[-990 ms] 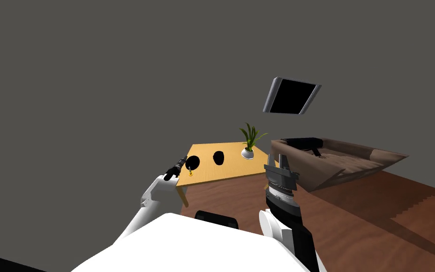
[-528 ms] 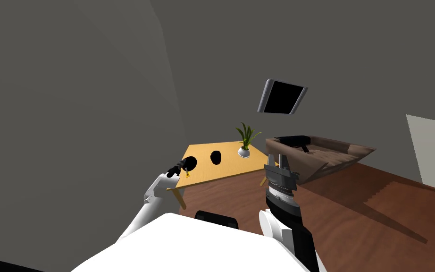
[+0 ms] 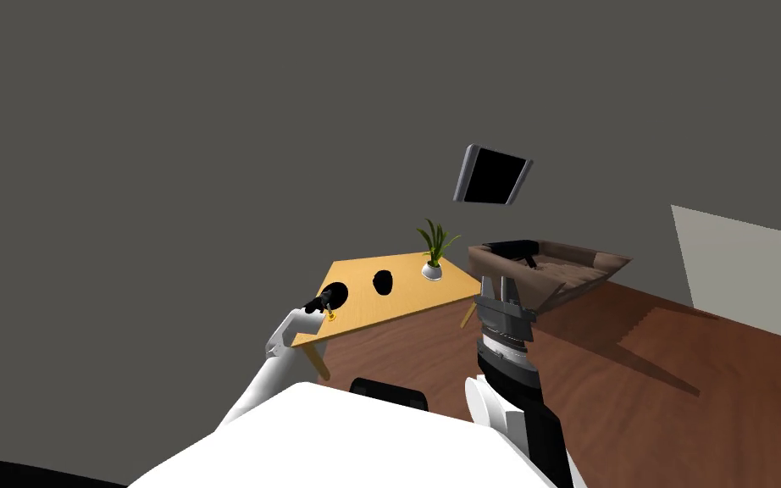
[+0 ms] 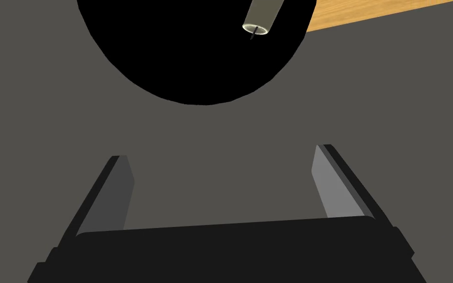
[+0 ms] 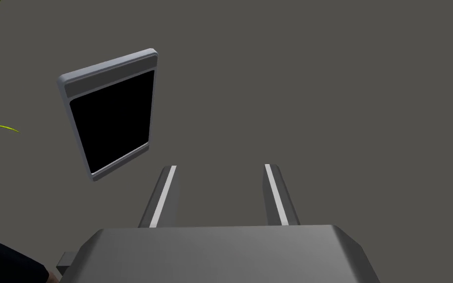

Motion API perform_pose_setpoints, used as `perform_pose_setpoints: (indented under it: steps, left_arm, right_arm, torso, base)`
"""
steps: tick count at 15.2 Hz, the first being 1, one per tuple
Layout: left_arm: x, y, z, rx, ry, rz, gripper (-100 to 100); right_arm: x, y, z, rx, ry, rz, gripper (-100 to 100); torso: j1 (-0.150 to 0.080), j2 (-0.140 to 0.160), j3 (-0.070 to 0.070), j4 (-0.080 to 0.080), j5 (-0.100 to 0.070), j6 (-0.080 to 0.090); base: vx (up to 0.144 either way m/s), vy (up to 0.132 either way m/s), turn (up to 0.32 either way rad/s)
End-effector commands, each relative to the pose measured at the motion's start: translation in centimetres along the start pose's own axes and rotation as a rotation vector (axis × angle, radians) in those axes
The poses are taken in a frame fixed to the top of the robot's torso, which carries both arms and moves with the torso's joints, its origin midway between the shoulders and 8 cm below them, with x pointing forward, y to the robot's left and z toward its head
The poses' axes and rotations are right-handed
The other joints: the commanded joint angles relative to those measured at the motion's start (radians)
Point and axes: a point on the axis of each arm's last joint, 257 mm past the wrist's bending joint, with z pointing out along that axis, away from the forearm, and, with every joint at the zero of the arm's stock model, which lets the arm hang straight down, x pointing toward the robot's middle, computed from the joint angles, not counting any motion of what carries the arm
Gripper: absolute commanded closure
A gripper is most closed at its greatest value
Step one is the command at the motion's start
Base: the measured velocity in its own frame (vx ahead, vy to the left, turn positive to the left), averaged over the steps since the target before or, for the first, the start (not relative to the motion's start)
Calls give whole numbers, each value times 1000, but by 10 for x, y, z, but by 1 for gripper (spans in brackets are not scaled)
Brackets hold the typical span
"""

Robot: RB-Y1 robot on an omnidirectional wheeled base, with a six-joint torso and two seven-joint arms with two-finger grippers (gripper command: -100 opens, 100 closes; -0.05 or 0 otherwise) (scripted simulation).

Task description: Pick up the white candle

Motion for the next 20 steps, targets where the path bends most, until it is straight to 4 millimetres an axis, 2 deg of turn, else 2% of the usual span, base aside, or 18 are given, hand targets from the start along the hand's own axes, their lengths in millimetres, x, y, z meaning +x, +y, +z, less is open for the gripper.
perform_pose_setpoints:
  steps: [1,10,11,18,20]
  left_arm:
    - [7,14,4,-60,21,14,-100]
    - [31,48,8,-222,94,41,-100]
    - [38,55,8,-262,117,47,-100]
    - [65,75,2,-376,191,59,-100]
    - [84,83,-4,-430,239,61,-100]
  right_arm:
    - [0,0,0,0,0,0,0]
    - [0,0,0,0,0,0,0]
    - [0,0,0,0,0,0,0]
    - [0,0,0,0,0,0,0]
    - [0,0,0,0,0,0,0]
  torso:
    - [0,0,0,0,0,0]
    - [1,0,0,0,0,0]
    - [1,0,0,0,0,0]
    - [4,-1,-1,0,1,0]
    - [5,-1,-1,0,1,0]
  base:
    - [0,0,-115]
    - [2,12,-104]
    - [5,20,-77]
    - [12,44,-92]
    - [23,78,-85]
